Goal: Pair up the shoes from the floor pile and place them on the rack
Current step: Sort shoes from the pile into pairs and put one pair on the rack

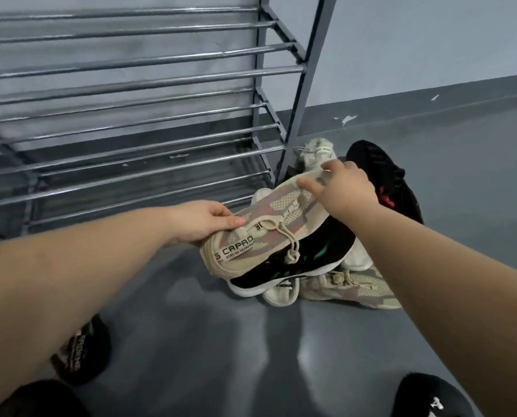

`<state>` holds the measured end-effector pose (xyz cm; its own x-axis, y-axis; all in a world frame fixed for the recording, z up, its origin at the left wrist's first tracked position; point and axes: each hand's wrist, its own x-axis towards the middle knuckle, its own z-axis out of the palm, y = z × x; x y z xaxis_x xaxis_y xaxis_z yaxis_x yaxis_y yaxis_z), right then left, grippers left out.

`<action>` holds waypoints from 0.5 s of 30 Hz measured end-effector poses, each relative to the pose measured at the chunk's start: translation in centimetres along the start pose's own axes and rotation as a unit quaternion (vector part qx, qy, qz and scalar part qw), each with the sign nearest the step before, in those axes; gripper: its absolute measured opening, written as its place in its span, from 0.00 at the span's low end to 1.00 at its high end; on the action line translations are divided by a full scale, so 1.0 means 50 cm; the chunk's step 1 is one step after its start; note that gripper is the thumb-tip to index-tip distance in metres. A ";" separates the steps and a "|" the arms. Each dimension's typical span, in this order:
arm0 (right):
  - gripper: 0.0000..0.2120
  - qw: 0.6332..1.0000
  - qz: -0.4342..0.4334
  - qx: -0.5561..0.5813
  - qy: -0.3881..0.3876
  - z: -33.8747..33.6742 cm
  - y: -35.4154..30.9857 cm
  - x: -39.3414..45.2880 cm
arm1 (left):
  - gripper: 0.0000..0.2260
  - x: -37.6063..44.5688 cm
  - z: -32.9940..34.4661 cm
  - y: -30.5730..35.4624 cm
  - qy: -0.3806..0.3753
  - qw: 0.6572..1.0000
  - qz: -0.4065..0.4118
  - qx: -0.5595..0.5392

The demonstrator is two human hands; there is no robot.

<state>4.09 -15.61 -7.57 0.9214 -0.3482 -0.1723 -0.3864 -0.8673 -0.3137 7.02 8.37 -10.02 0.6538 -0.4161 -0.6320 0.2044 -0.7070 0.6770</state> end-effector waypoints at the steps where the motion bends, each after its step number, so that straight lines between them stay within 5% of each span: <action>1: 0.37 0.999 0.026 0.025 -0.006 0.009 -0.011 0.002 | 0.16 -0.012 -0.015 -0.015 0.006 1.000 -0.011 -0.026; 5: 0.40 0.961 0.108 0.234 -0.103 0.069 -0.084 -0.001 | 0.15 -0.057 -0.081 -0.067 0.009 0.991 -0.054 -0.119; 9: 0.25 0.864 0.121 0.442 -0.211 0.146 -0.209 -0.035 | 0.11 -0.102 -0.133 -0.114 -0.038 0.984 -0.077 -0.156; 11: 0.20 0.829 0.124 0.497 -0.225 0.181 -0.261 -0.055 | 0.11 -0.122 -0.142 -0.153 -0.059 0.981 -0.087 -0.165; 15: 0.17 0.820 0.108 0.513 -0.231 0.252 -0.310 -0.087 | 0.23 -0.147 -0.114 -0.261 -0.070 0.963 -0.095 -0.242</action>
<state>5.55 3.86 -13.73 0.8056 -0.0767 -0.5875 -0.5867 0.0350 -0.8090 3.73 23.91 -12.05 0.4721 -0.4026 -0.7842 0.6492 -0.4430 0.6183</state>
